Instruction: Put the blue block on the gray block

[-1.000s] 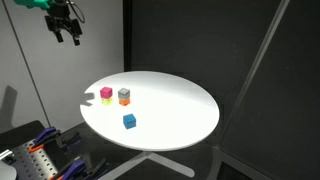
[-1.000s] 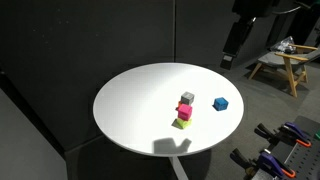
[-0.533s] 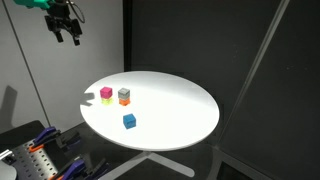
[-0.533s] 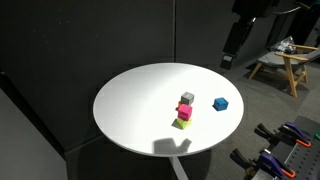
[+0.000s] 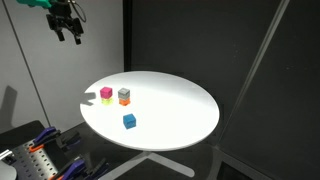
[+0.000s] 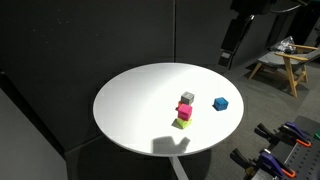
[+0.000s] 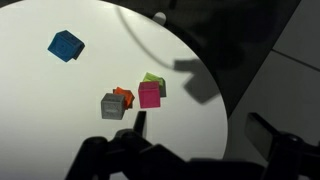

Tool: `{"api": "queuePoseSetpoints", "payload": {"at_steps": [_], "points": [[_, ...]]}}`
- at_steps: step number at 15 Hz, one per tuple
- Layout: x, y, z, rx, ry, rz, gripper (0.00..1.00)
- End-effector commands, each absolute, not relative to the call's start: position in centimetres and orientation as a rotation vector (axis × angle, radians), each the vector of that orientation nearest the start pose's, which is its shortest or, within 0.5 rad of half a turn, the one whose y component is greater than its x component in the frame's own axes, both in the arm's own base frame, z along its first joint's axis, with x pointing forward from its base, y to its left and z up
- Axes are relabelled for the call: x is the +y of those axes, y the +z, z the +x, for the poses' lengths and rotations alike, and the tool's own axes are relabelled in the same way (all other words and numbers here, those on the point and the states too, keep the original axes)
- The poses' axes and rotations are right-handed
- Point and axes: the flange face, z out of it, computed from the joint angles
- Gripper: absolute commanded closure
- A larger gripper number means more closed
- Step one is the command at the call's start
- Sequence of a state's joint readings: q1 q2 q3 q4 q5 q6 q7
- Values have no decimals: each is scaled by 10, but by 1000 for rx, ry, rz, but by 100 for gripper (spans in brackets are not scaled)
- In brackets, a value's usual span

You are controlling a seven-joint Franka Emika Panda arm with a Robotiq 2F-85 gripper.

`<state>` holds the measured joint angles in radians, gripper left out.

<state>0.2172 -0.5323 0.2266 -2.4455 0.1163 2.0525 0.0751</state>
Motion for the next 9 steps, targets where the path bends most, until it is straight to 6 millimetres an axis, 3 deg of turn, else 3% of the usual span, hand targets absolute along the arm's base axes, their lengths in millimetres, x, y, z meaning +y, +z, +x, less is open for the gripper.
{"api": "queuePoseSetpoints", "payload": {"at_steps": [1,9], "points": [[183,508,383,-406,-154,-3063,0],[165,497,442,-317,50,-3065,0]]}}
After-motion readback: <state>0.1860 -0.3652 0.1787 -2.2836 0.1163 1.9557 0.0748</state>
